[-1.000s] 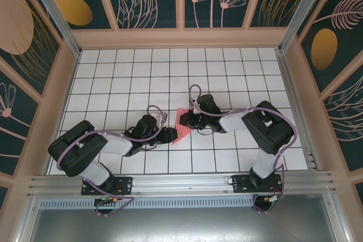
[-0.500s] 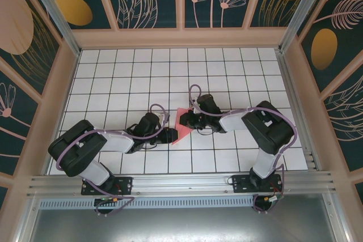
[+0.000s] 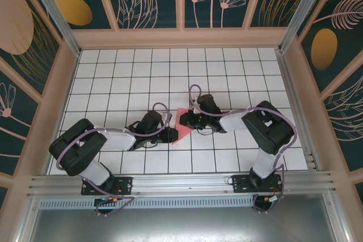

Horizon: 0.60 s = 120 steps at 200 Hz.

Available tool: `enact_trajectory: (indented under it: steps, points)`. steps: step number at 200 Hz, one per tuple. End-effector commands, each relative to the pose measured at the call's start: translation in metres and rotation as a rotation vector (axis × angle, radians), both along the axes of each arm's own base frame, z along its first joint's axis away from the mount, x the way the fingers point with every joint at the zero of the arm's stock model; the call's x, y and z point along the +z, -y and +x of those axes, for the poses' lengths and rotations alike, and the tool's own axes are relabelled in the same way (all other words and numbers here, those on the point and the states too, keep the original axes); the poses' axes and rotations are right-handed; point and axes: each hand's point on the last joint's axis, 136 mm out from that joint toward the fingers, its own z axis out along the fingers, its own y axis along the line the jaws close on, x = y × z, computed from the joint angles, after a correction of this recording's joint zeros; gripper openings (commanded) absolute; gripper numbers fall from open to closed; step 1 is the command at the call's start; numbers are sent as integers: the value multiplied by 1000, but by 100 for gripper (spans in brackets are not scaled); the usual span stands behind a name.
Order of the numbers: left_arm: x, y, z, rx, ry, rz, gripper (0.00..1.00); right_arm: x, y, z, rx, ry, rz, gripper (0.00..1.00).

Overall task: Fold a paper plane with a square sheet of paper (pick it up from the middle)
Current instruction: Fourth fold the wing at the center of the table.

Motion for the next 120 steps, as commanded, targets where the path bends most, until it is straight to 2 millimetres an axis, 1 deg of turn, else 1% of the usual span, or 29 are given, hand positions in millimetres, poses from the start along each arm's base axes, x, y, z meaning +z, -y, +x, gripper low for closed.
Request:
enact_trajectory:
  steps: [1,16,35,55,81,120]
  points:
    - [-22,-13,1,15,-3,115,22,8,-4,12,-19,28,18,15]
    - [-22,-15,2,24,1,121,19,7,-4,11,-19,26,16,16]
    - [-20,-17,2,34,10,123,13,7,-3,12,-24,25,10,16]
    - [-16,-15,2,27,18,100,8,5,-2,13,-28,25,3,16]
    - [-13,-13,1,32,13,74,5,4,0,14,-34,25,-1,16]
    - [-8,-9,1,34,4,30,3,1,0,15,-39,22,-5,16]
